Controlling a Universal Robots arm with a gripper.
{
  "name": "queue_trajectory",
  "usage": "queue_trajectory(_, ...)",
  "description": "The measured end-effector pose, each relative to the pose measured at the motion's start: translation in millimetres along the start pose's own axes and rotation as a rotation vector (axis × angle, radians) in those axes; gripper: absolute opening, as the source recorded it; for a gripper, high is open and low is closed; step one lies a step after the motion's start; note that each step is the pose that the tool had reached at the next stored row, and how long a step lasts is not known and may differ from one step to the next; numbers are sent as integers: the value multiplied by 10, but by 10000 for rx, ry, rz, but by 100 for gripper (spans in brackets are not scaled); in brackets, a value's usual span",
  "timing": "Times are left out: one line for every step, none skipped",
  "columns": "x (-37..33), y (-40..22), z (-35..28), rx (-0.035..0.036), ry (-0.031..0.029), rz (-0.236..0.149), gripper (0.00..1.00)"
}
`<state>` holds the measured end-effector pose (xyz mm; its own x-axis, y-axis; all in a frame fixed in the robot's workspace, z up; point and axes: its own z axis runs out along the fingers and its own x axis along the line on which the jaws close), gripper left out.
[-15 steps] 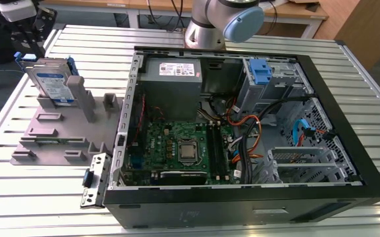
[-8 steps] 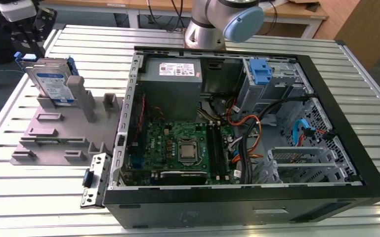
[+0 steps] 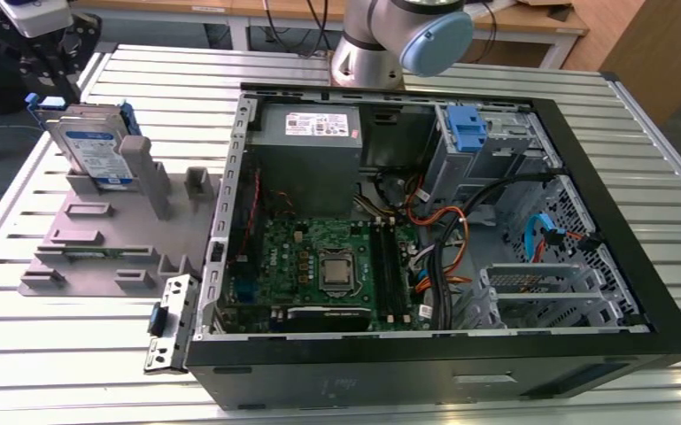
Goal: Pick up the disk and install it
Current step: 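Pick up the disk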
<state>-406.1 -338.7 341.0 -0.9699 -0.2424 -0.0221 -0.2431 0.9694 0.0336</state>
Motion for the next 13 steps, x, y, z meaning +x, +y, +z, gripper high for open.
queue_trajectory(0, 0, 0, -1, 3, -63, 11)
queue_trajectory(0, 0, 0, -2, 3, -66, 11)
queue_trajectory(0, 0, 0, -2, 3, -67, 11)
queue_trajectory(0, 0, 0, -2, 3, -68, 11)
queue_trajectory(0, 0, 0, -2, 3, -68, 11)
queue_trajectory(0, 0, 0, -2, 3, -68, 11)
queue_trajectory(0, 0, 0, -2, 3, -68, 11)
queue_trajectory(0, 0, 0, -2, 4, -73, 11)
queue_trajectory(0, 0, 0, -2, 4, -91, 11)
queue_trajectory(0, 0, 0, -3, 5, -137, 11)
queue_trajectory(0, 0, 0, -5, 7, -215, 11)
queue_trajectory(0, 0, 0, -7, 11, -320, 11)
queue_trajectory(0, 0, 1, -10, 15, -444, 11)
